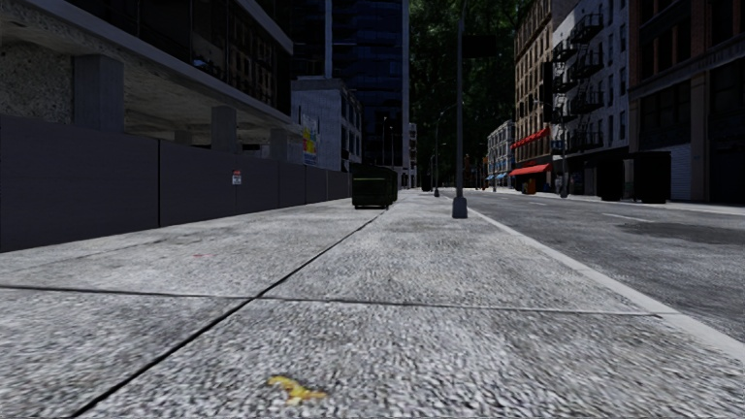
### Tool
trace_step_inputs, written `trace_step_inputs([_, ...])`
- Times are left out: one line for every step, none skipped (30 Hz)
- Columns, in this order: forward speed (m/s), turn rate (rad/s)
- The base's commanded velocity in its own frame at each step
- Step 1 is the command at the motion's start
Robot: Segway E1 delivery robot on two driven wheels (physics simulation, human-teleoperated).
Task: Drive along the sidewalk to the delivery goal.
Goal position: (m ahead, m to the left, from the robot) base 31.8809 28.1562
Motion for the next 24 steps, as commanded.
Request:
trace_step_inputs([2.00,0.00])
trace_step_inputs([2.00,0.00])
trace_step_inputs([2.00,0.00])
trace_step_inputs([2.00,0.00])
trace_step_inputs([2.00,0.00])
trace_step_inputs([2.00,0.00])
trace_step_inputs([2.00,0.00])
trace_step_inputs([2.00,0.00])
trace_step_inputs([2.00,0.00])
trace_step_inputs([2.00,0.00])
trace_step_inputs([2.00,0.00])
trace_step_inputs([2.00,0.00])
trace_step_inputs([2.00,0.00])
trace_step_inputs([2.00,0.00])
trace_step_inputs([2.00,0.00])
trace_step_inputs([2.00,0.00])
trace_step_inputs([2.00,0.00])
trace_step_inputs([2.00,0.00])
trace_step_inputs([2.00,0.00])
trace_step_inputs([2.00,0.00])
trace_step_inputs([2.00,0.00])
trace_step_inputs([2.00,0.00])
trace_step_inputs([2.00,0.00])
trace_step_inputs([2.00,0.00])
